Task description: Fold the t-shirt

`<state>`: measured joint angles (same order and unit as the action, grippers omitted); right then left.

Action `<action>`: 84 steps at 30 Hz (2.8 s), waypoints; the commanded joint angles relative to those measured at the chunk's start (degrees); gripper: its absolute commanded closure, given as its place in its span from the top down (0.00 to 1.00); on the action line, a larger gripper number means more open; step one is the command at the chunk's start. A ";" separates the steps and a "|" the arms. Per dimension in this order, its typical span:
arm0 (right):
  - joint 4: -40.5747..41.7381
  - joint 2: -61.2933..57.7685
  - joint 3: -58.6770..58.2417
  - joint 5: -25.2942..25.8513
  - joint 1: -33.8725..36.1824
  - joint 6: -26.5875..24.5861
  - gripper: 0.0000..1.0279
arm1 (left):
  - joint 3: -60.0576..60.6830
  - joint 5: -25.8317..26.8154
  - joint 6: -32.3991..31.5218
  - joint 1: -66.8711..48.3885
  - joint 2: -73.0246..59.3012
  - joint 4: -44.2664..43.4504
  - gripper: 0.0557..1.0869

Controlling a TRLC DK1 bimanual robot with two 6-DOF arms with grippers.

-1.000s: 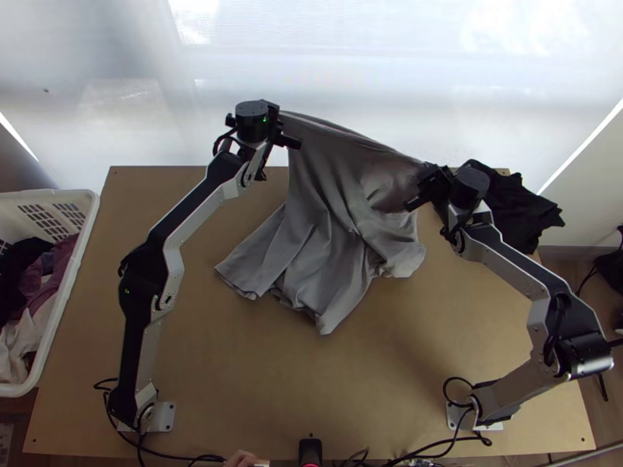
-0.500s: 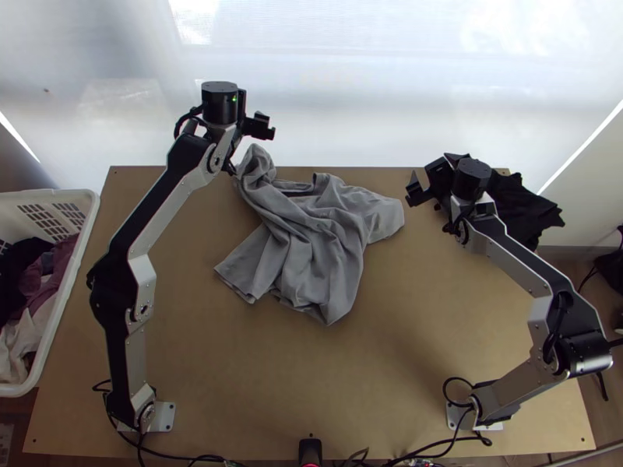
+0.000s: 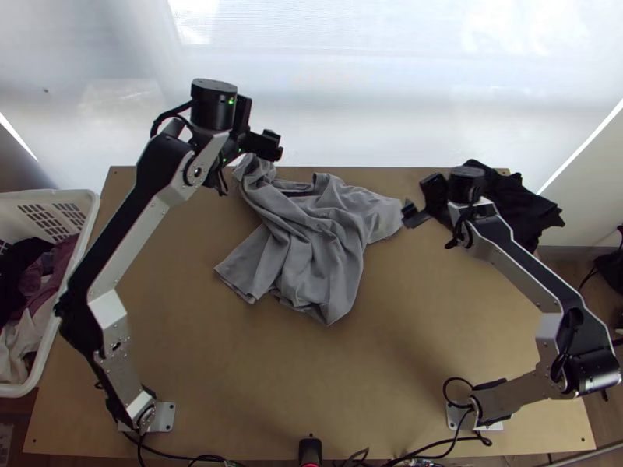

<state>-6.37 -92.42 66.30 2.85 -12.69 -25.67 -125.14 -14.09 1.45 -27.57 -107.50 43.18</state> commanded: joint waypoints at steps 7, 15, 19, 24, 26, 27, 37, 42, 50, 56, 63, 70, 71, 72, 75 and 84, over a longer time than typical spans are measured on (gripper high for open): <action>-10.06 -15.24 11.39 -5.84 -2.52 1.85 0.95 | 20.46 3.89 1.36 -8.90 15.39 8.85 0.94; -11.82 -22.19 16.23 -6.90 -0.76 3.52 0.95 | 34.53 7.32 2.06 -12.68 19.44 12.10 0.94; -11.82 -24.03 17.02 -6.90 -0.50 3.70 0.93 | 38.57 7.76 3.73 -17.78 18.38 12.10 0.94; -13.23 -24.65 17.72 -7.07 -0.85 3.70 0.83 | 39.18 8.29 7.34 -24.81 14.16 13.07 0.94; -13.49 -25.00 17.72 -7.33 -1.02 3.52 0.69 | 39.01 8.73 7.86 -26.66 12.14 13.51 0.94; -13.84 -25.09 17.72 -7.69 -1.11 3.35 0.62 | 38.75 9.87 7.86 -27.45 11.35 13.77 0.94; -14.81 -25.70 17.63 -9.09 -1.37 2.29 0.03 | 38.04 12.50 7.86 -32.11 3.62 12.10 0.94; -14.81 -25.35 18.07 -9.18 -1.20 2.56 0.03 | 36.28 12.42 7.95 -32.54 -1.31 9.03 0.94; -14.90 -24.12 18.25 -9.09 -0.41 2.56 0.03 | 30.92 12.59 7.78 -33.78 -7.63 7.27 0.94; -15.07 -23.51 17.90 -9.09 0.73 2.56 0.03 | 29.96 12.94 7.60 -33.60 -10.62 4.99 0.57; -16.48 -20.61 17.28 -9.18 1.79 2.73 0.03 | 29.87 14.00 10.06 -30.44 -10.89 2.61 0.07; -17.45 -16.39 17.11 -9.71 1.79 2.82 0.03 | 30.84 14.00 10.76 -26.13 -7.11 2.52 0.03; -17.62 -16.12 17.28 -9.71 1.79 2.82 0.03 | 31.10 14.00 10.85 -25.86 -6.40 2.52 0.03; -17.80 -15.86 17.46 -9.71 1.79 2.82 0.03 | 31.19 14.00 10.85 -25.60 -5.70 2.52 0.03; -18.24 -14.63 17.90 -9.71 1.79 2.73 0.03 | 31.45 14.00 10.59 -24.63 -2.89 2.61 0.03; -22.02 -6.72 19.13 -9.71 1.79 3.08 0.03 | 31.54 14.00 9.80 -16.64 8.36 3.49 0.03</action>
<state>-26.41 -104.62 84.49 -6.92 -10.85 -22.72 -93.80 -0.12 11.81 -49.78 -106.37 46.13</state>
